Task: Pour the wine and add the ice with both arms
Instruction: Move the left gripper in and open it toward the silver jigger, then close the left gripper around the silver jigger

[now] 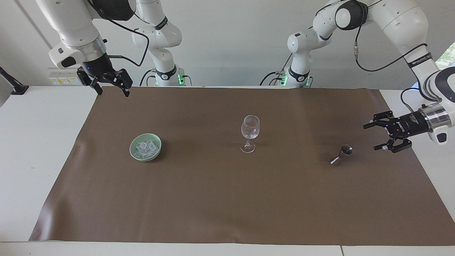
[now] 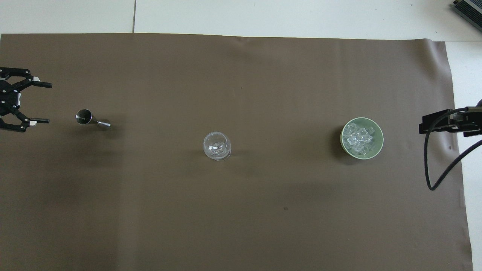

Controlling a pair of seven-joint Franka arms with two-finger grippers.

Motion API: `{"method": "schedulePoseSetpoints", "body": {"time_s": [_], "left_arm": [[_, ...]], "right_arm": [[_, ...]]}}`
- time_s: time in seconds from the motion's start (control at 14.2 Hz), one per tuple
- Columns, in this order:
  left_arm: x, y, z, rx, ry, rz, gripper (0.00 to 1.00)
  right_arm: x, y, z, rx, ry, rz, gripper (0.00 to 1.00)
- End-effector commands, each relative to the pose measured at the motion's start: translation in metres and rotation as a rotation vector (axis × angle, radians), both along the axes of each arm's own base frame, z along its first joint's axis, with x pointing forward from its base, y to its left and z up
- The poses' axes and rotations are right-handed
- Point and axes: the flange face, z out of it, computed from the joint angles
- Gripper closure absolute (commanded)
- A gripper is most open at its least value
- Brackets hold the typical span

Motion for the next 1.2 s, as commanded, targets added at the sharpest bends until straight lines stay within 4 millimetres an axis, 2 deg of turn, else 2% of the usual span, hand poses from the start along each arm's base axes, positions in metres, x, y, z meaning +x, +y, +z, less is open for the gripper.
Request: {"method": "schedulePoseSetpoints", "body": {"time_s": [0.0, 0.07, 0.21, 0.35, 0.49, 0.71, 1.06, 1.13], "left_arm": [[-0.009, 0.042, -0.031, -0.128, 0.073, 0.154, 0.00], [-0.009, 0.055, -0.054, -0.159, 0.098, 0.178, 0.00], [-0.006, 0.057, -0.071, -0.193, 0.110, 0.200, 0.00], [-0.015, 0.070, -0.109, -0.259, 0.147, 0.227, 0.00], [-0.011, 0.057, -0.113, -0.278, 0.089, 0.176, 0.00], [-0.024, 0.044, -0.138, -0.308, 0.009, 0.102, 0.00], [-0.035, 0.038, -0.158, -0.319, -0.028, 0.076, 0.00], [-0.032, 0.031, -0.159, -0.318, -0.030, 0.066, 0.00]], "right_arm": [[-0.004, -0.003, 0.001, 0.028, -0.011, 0.006, 0.00], [-0.004, -0.003, 0.001, 0.028, -0.011, 0.006, 0.00], [-0.004, -0.003, 0.001, 0.028, -0.011, 0.006, 0.00], [-0.004, -0.002, 0.001, 0.028, -0.011, 0.008, 0.00], [-0.004, -0.003, 0.000, 0.028, -0.009, 0.006, 0.00], [-0.004, -0.002, 0.001, 0.028, -0.011, 0.008, 0.00], [-0.004, -0.003, 0.001, 0.028, -0.011, 0.006, 0.00], [-0.004, -0.003, 0.001, 0.028, -0.011, 0.006, 0.00]]}}
